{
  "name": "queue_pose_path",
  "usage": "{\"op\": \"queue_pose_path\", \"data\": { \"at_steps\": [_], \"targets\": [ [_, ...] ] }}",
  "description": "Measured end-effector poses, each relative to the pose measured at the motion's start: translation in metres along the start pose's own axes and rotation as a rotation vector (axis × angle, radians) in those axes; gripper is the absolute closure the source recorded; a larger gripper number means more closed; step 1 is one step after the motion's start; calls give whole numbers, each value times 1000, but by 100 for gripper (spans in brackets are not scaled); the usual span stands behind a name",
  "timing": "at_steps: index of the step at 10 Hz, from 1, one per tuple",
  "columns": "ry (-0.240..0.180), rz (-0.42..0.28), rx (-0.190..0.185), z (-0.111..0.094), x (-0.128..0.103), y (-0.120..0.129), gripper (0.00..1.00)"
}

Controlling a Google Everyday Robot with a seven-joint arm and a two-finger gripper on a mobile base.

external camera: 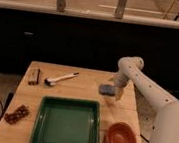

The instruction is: Place sponge in tray

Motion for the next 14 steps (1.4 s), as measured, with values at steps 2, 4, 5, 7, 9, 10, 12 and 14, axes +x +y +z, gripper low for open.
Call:
{"op": "queue_pose_path", "data": {
  "at_steps": [2,4,5,7,9,10,12,14],
  "targets": [
    [-3,-1,-2,5,-1,-2,20],
    [-9,-6,-3,9,-2,-5,20],
    [-11,-5,-5,11,-1,-4,20],
    [-11,-9,-8,15,-2,-6,20],
    [-13,-6,-11,17,0,-5,20],
    [-15,-6,-12,19,1,-4,20],
    [-18,-10,-13,20,1,-6,20],
    [-19,-13,-13,21,0,-6,20]
  ]
}}
